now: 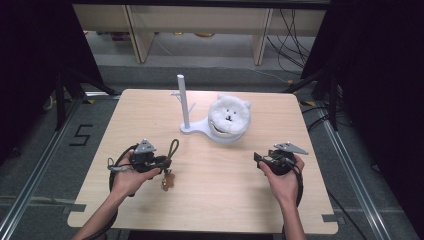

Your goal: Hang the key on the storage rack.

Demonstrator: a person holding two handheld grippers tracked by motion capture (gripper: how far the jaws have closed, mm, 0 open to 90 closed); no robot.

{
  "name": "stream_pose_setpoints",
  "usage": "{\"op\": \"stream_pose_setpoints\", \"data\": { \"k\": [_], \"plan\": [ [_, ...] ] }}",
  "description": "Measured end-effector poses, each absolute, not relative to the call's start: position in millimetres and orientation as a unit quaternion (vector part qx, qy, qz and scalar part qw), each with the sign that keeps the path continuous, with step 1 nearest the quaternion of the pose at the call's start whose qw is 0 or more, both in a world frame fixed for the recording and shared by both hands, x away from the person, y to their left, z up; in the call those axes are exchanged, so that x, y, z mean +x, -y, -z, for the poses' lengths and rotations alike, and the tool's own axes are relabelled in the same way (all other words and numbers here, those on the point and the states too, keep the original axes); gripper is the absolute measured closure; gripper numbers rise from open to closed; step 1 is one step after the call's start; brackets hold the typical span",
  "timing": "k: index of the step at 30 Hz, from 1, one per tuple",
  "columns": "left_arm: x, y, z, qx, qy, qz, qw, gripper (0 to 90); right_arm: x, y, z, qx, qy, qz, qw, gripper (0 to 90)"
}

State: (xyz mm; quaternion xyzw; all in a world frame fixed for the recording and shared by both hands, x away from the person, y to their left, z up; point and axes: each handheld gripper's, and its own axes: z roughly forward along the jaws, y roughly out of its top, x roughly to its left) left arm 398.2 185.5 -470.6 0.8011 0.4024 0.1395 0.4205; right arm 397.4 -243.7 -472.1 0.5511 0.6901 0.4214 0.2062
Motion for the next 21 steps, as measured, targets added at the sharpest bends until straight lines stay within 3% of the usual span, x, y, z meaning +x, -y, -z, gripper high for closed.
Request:
{"op": "stream_pose_setpoints", "data": {
  "k": [21],
  "plan": [
    [410.4, -192.8, 448.7, 0.747, -0.423, -0.180, 0.481, 67.4, 396.9, 243.4, 471.8, 0.549, -0.689, -0.423, 0.210, 38.6]
  ]
}}
